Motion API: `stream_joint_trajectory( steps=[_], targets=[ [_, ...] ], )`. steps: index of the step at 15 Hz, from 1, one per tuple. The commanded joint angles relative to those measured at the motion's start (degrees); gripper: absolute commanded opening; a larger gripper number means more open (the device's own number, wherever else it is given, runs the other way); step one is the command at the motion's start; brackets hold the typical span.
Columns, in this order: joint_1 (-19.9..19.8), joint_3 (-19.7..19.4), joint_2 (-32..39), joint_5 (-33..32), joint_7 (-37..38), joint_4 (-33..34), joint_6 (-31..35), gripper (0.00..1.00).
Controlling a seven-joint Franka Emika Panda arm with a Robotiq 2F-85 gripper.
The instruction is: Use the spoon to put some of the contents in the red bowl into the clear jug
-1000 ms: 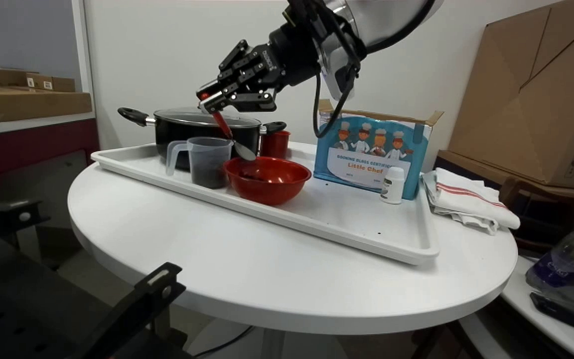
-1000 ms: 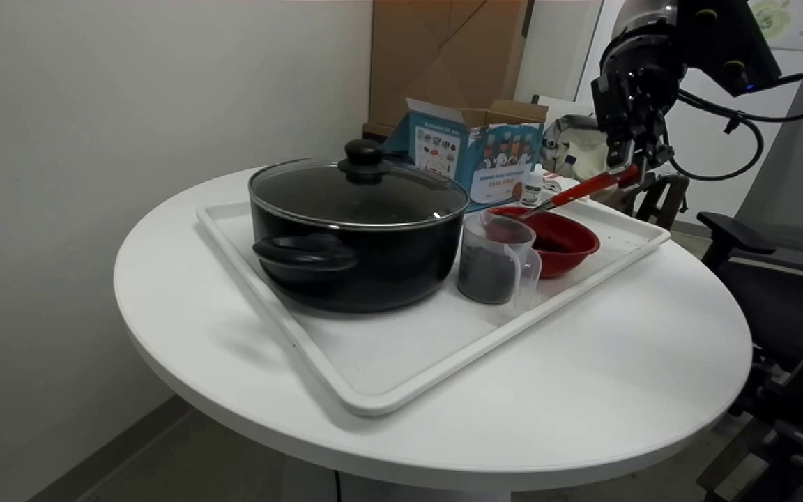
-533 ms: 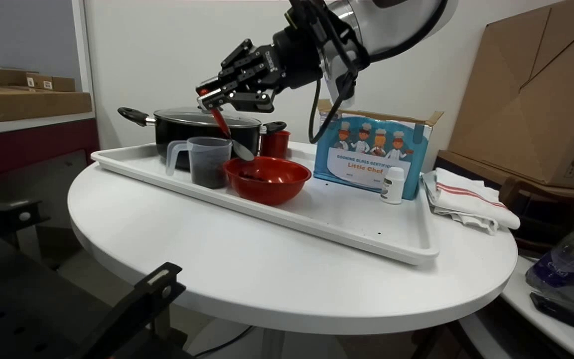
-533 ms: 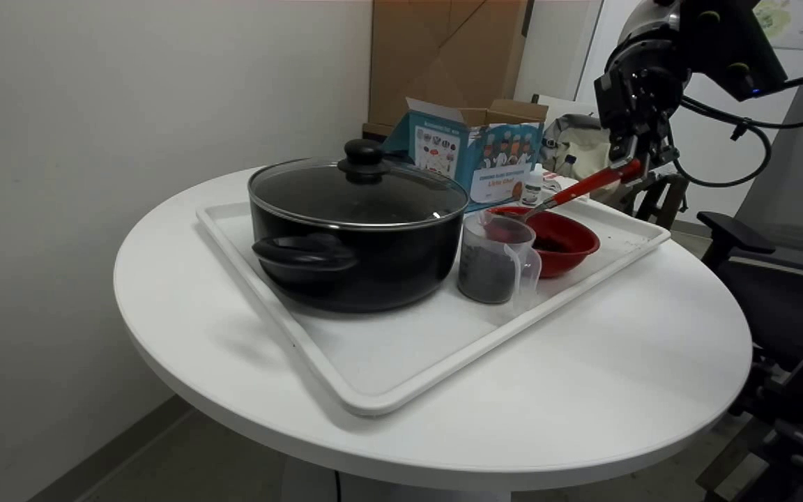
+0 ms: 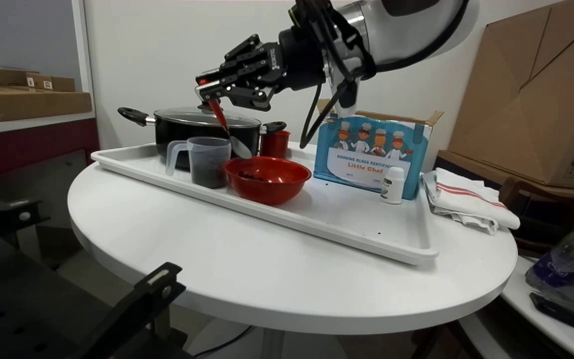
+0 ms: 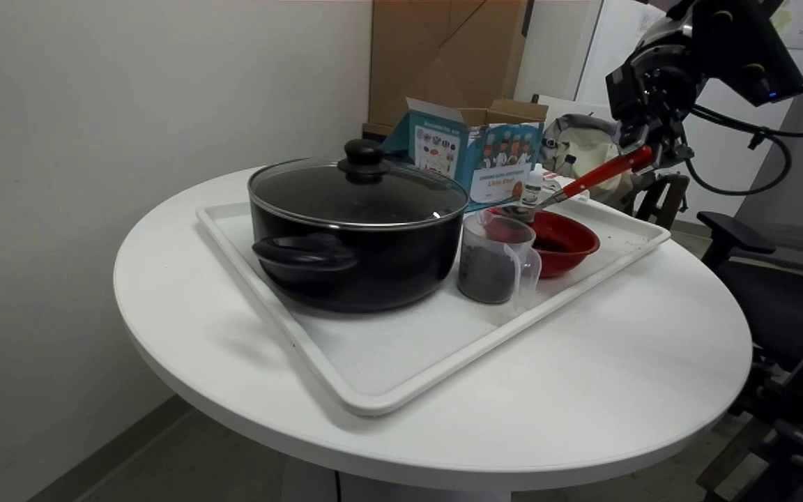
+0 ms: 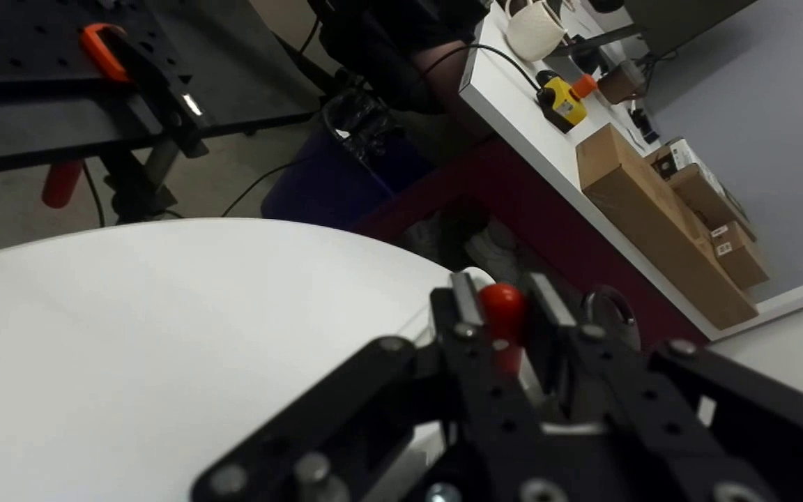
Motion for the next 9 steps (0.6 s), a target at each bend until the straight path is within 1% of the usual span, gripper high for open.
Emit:
stream_joint_trajectory(
  steps=[1, 9],
  targets=[
    [-1.0, -1.3, 1.2, 2.1, -1.4, 0.5, -2.7, 0.09],
    [-1.4, -1.4, 4.1, 3.7, -1.5, 1.3, -6.0, 0.09]
  ],
)
